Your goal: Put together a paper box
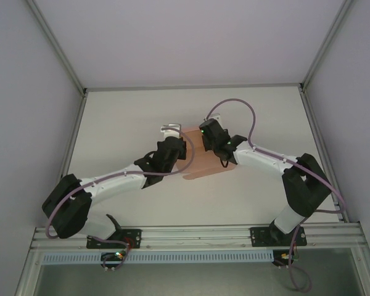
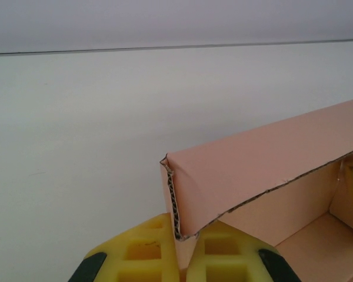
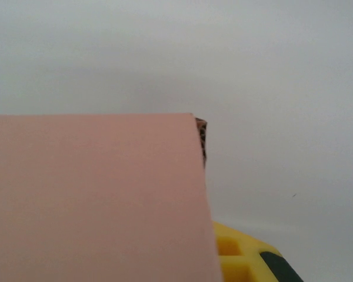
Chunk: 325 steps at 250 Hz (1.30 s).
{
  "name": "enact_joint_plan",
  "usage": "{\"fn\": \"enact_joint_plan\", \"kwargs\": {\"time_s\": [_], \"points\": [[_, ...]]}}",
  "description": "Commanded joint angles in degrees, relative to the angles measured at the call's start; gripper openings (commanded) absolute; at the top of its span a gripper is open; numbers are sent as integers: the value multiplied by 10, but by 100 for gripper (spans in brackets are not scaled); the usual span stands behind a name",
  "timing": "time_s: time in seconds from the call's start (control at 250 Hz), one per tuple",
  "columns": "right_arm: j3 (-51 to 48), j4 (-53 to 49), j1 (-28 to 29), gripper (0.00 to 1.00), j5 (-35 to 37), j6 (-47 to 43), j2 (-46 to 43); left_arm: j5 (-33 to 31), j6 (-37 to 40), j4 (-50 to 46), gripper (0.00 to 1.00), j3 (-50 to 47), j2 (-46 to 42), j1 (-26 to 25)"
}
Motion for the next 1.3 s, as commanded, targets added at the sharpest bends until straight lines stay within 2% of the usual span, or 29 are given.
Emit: {"fn": "enact_joint_plan", "kwargs": {"time_s": [0.0, 0.052, 0.124, 0.3, 0.383, 0.443, 0.527, 0.579, 0.623, 0.679, 0.747, 0.803, 0.823, 0.843, 0.922, 1.042, 1.102, 1.222, 1.294], "points": [[-5, -48, -14, 0, 100, -126, 25, -6, 11, -18, 0, 25, -7, -2], [-15, -27, -14, 0, 89, -188, 18, -1, 1, -27, 0, 23, -10, 5], [-28, -12, -17, 0, 82, -206, 8, 9, -10, -26, 0, 18, -13, 14], [-16, -12, -21, 0, 50, -106, -2, 24, -12, -9, 0, 17, -6, 17], [-21, 18, -20, 5, -1, -42, -13, 31, -12, -13, 0, 24, 2, 16], [-39, 60, -20, 8, -65, -9, -30, 33, -12, -16, 0, 27, 6, 16], [-70, 140, -19, 18, -176, -2, -64, 36, -12, -19, 0, 28, 7, 17], [-81, 164, -20, 26, -217, -2, -86, 37, -12, -20, 0, 28, 6, 17], [-86, 169, -20, 32, -240, -3, -107, 38, -14, -20, 0, 28, 5, 17], [-93, 169, -20, 47, -261, -7, -132, 40, -13, -19, 0, 29, 7, 17], [-103, 166, -20, 58, -279, -15, -170, 44, -13, -21, 0, 29, 11, 19], [-114, 161, -20, 77, -287, -20, -199, 51, -8, -19, 0, 29, 13, 19], [-117, 159, -21, 86, -289, -23, -210, 52, -6, -19, 0, 30, 14, 20], [-121, 155, -21, 99, -288, -24, -222, 58, -2, -19, 0, 29, 13, 20], [-137, 136, -21, 100, -265, -27, -269, 72, 17, -19, 0, 26, 11, 24], [-167, 104, -27, 100, -189, -19, -343, 158, 67, -34, 0, 25, -1, 54], [-179, 74, -40, 100, -157, -7, -379, 245, 114, -52, 0, 30, -5, 84], [-182, -26, -89, 100, -174, 19, -426, 374, 223, -173, 0, 85, 3, 155], [-181, -83, -115, 100, -177, 29, -441, 435, 333, -255, 0, 122, 15, 179]]}}
